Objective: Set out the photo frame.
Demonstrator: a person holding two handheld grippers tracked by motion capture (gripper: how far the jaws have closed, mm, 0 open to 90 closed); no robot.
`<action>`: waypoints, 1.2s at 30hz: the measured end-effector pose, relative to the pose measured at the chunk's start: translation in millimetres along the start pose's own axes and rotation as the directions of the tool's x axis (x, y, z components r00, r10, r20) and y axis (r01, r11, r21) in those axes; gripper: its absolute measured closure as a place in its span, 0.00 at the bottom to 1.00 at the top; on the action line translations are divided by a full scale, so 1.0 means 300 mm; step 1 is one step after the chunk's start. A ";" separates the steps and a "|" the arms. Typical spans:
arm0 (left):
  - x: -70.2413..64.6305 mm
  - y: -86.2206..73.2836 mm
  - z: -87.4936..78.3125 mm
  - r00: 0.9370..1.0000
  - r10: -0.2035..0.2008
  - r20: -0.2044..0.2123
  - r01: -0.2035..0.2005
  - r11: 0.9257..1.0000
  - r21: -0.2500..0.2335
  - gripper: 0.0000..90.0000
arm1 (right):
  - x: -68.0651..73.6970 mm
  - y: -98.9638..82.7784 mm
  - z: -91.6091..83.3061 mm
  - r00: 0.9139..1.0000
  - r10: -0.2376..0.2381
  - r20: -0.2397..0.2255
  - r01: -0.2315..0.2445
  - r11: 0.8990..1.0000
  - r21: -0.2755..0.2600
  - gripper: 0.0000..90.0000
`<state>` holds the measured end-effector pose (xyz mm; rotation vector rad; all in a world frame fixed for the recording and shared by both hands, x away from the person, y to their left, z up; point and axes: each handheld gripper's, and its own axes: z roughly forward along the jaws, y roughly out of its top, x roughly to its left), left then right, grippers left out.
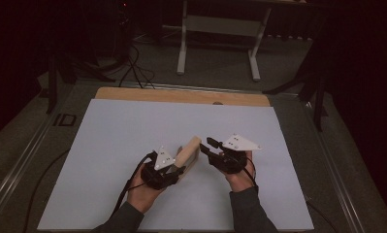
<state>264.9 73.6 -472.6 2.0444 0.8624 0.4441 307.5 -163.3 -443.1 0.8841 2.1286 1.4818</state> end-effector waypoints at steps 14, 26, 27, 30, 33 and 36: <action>-0.070 -0.005 0.004 0.992 0.121 0.044 -0.120 0.992 -0.024 0.68 | 0.003 -0.006 -0.002 0.999 -0.008 0.035 0.009 1.000 -0.016 1.00; -0.106 -0.010 -0.001 0.979 0.187 0.079 -0.185 0.982 -0.036 0.68 | -0.010 -0.031 0.022 0.999 -0.005 0.040 0.004 1.000 0.024 1.00; -0.104 -0.010 -0.001 0.979 0.186 0.080 -0.183 0.982 -0.036 0.68 | -0.011 -0.034 0.026 0.999 -0.002 0.040 0.001 1.000 0.031 1.00; -0.100 -0.010 -0.001 0.980 0.182 0.085 -0.179 0.983 -0.038 0.68 | -0.013 -0.041 0.033 0.999 -0.009 0.045 0.006 0.999 0.053 1.00; -0.100 -0.010 -0.001 0.979 0.185 0.085 -0.182 0.983 -0.038 0.67 | -0.014 -0.040 0.035 0.999 -0.004 0.043 0.002 0.999 0.051 1.00; -0.099 -0.010 0.000 0.979 0.184 0.083 -0.181 0.983 -0.037 0.67 | -0.014 -0.040 0.035 0.999 -0.002 0.043 -0.001 0.999 0.053 1.00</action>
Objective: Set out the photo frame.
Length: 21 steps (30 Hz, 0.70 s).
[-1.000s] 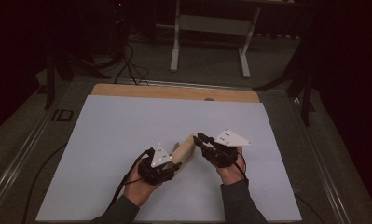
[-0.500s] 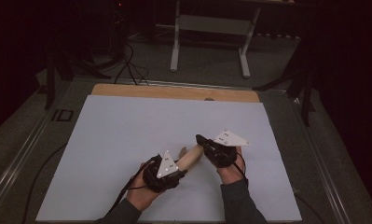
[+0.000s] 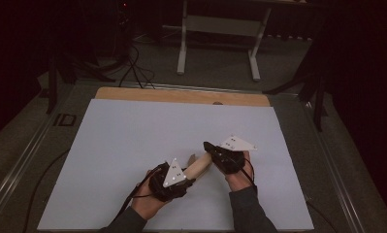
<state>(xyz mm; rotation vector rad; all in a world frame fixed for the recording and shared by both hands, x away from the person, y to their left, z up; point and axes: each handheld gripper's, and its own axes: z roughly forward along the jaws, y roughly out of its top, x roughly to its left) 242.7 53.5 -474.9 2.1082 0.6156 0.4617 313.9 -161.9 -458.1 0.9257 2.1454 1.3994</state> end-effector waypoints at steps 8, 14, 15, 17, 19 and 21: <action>0.025 -0.004 -0.008 0.999 -0.031 -0.028 0.031 0.999 0.015 0.66 | 0.000 0.001 0.000 1.000 0.004 0.006 -0.004 1.000 0.005 1.00; 0.044 -0.009 -0.011 0.997 -0.058 -0.054 0.059 0.998 0.013 0.64 | -0.002 0.001 -0.002 1.000 0.005 0.011 -0.005 1.000 0.007 1.00; 0.048 -0.010 -0.012 0.996 -0.063 -0.061 0.064 0.998 0.014 0.64 | -0.003 0.001 -0.002 1.000 0.006 0.011 -0.006 1.000 0.008 1.00; 0.057 -0.013 -0.013 0.994 -0.080 -0.074 0.081 0.997 0.012 0.63 | -0.003 0.001 -0.003 1.000 0.007 0.013 -0.007 1.000 0.010 1.00; 0.066 -0.015 -0.015 0.992 -0.090 -0.085 0.092 0.996 0.014 0.63 | -0.004 0.001 -0.003 1.000 0.007 0.014 -0.008 1.000 0.011 1.00; 0.071 -0.016 -0.015 0.991 -0.100 -0.090 0.101 0.995 0.015 0.63 | -0.003 0.001 -0.003 1.000 0.007 0.015 -0.007 1.000 0.011 1.00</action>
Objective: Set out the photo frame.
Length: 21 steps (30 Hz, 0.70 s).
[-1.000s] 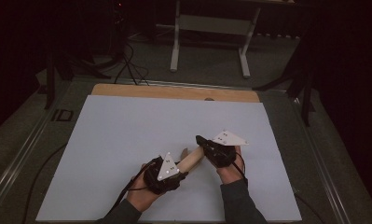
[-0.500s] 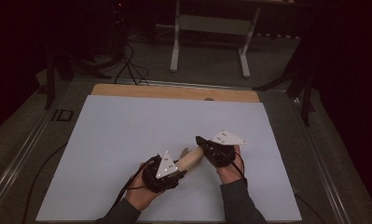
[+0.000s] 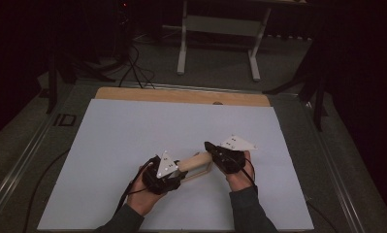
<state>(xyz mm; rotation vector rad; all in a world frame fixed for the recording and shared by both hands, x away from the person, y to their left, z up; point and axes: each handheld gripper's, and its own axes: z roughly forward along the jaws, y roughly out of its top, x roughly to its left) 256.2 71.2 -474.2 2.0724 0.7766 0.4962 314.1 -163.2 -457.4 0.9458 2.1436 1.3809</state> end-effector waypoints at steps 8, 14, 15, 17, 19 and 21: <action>0.027 -0.005 -0.004 0.998 -0.058 -0.036 0.057 0.998 -0.002 0.62 | 0.002 -0.002 -0.001 1.000 -0.006 0.002 0.006 1.000 0.005 1.00; 0.029 -0.005 -0.002 0.998 -0.059 -0.030 0.059 0.998 -0.002 0.63 | 0.008 -0.002 -0.002 1.000 -0.013 0.002 0.013 1.000 0.008 1.00; 0.029 -0.006 -0.002 0.998 -0.061 -0.030 0.061 0.998 -0.003 0.63 | 0.008 -0.002 -0.003 1.000 -0.014 0.002 0.014 1.000 0.009 1.00; 0.030 -0.005 0.000 0.997 -0.072 -0.031 0.071 0.997 -0.006 0.63 | 0.007 -0.002 -0.003 1.000 -0.015 0.000 0.015 1.000 0.011 1.00; 0.031 -0.005 -0.001 0.997 -0.075 -0.035 0.075 0.997 -0.001 0.64 | 0.007 -0.002 -0.004 1.000 -0.015 0.000 0.015 1.000 0.011 1.00; 0.031 -0.004 0.000 0.997 -0.074 -0.038 0.074 0.997 -0.001 0.64 | 0.007 -0.002 -0.004 1.000 -0.014 -0.001 0.014 1.000 0.012 1.00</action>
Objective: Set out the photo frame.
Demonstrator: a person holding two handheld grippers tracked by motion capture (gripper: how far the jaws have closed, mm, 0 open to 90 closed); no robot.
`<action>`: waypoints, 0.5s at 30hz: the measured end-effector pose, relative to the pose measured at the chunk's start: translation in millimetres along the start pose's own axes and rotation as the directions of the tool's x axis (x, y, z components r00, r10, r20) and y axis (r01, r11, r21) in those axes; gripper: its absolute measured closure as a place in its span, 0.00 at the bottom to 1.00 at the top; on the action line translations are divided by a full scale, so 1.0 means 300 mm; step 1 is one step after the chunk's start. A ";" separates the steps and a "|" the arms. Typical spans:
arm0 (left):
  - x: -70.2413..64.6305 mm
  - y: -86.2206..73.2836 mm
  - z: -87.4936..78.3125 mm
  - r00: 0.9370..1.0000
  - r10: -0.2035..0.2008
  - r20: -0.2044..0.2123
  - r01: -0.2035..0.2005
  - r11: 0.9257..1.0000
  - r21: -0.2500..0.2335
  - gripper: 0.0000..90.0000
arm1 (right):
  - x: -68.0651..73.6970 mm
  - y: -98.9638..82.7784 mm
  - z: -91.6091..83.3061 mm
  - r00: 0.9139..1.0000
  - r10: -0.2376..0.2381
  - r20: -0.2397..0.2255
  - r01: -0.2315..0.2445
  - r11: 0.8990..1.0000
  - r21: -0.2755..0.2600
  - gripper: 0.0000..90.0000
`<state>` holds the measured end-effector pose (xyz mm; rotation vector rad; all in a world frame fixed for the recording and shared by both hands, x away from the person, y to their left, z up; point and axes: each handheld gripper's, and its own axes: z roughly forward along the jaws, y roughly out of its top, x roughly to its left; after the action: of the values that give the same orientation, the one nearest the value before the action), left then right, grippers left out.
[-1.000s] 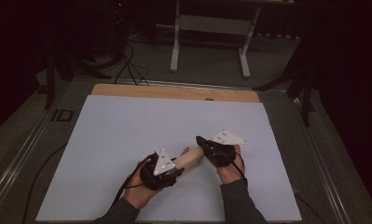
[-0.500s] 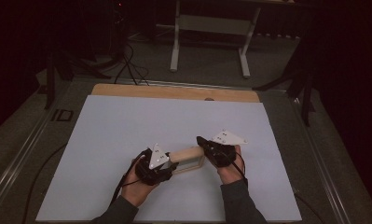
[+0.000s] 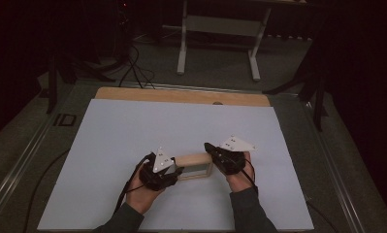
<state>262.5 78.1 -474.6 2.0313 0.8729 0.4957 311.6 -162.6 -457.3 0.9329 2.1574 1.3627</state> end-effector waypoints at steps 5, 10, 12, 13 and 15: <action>0.001 0.000 0.001 1.000 -0.005 -0.001 0.005 1.000 -0.001 0.64 | -0.001 0.000 -0.001 1.000 0.000 -0.002 0.000 1.000 0.003 1.00; 0.003 0.000 0.001 1.000 -0.007 0.005 0.007 1.000 -0.001 0.63 | -0.003 0.002 -0.003 1.000 0.000 -0.009 0.000 1.000 0.007 0.99; 0.003 0.000 0.001 1.000 -0.009 0.009 0.009 1.000 0.000 0.63 | -0.005 0.001 -0.005 1.000 0.004 -0.009 -0.004 1.000 0.007 0.96; 0.003 0.000 0.001 1.000 -0.009 0.009 0.009 1.000 -0.001 0.63 | -0.006 0.001 -0.005 1.000 0.007 -0.010 -0.007 1.000 0.007 0.95; 0.003 0.000 0.002 1.000 -0.009 0.010 0.009 1.000 0.000 0.62 | -0.009 0.001 -0.009 1.000 0.010 -0.018 -0.010 1.000 -0.002 0.93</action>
<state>263.3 78.4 -474.9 2.0274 0.8749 0.4801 311.8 -166.2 -455.7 0.9356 2.1671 1.3831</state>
